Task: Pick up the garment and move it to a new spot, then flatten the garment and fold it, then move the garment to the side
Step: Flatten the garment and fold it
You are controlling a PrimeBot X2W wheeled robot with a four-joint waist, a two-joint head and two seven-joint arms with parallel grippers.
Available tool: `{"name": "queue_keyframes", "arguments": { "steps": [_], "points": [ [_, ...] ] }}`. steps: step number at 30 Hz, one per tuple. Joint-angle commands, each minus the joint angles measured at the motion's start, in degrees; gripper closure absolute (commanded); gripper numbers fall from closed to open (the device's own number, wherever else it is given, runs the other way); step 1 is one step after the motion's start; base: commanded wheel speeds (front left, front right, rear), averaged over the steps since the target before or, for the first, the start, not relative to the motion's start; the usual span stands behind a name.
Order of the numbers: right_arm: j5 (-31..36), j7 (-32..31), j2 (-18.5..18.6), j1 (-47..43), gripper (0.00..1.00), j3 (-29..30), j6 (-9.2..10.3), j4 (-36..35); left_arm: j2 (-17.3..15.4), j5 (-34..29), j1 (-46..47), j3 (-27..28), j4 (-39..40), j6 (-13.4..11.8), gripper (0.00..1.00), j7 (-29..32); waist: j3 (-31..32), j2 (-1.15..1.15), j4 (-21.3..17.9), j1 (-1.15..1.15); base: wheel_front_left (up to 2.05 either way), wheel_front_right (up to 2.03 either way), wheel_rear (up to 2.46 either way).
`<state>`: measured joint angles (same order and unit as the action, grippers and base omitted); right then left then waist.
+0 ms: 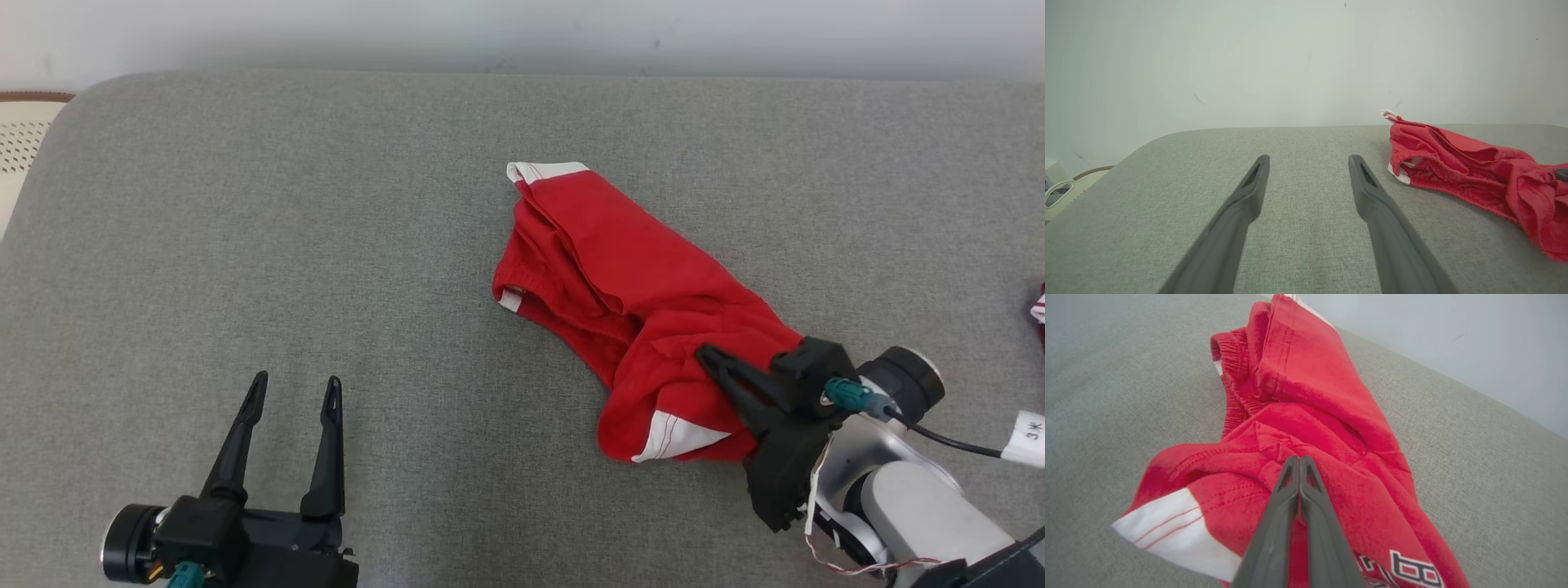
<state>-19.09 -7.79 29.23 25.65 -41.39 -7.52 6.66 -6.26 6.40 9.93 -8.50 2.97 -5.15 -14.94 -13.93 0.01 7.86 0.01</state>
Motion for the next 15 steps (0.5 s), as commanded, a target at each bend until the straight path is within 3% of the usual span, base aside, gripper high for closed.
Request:
{"name": "queue_keyframes", "arguments": {
  "steps": [1,7,15],
  "points": [
    [-0.20,0.42,0.04,0.48,1.00,0.69,0.06,-0.62,0.04,-0.83,0.36,0.32,0.00,0.04,0.00,-0.20,0.03,-0.01,-0.24,-0.01,0.00,0.00,0.00],
    [-0.41,2.40,-1.27,-1.21,1.00,6.95,0.06,-3.40,0.31,-1.08,0.24,1.02,-0.02,0.37,0.00,-0.20,0.32,-0.01,-1.29,-0.01,0.00,0.00,0.00],
    [-1.63,4.50,-5.14,-7.22,1.00,23.33,0.06,-4.35,0.50,-1.74,0.32,1.50,0.12,0.93,0.00,-0.20,0.34,-0.01,-2.64,-0.01,0.00,0.00,0.00]
  ]
}}
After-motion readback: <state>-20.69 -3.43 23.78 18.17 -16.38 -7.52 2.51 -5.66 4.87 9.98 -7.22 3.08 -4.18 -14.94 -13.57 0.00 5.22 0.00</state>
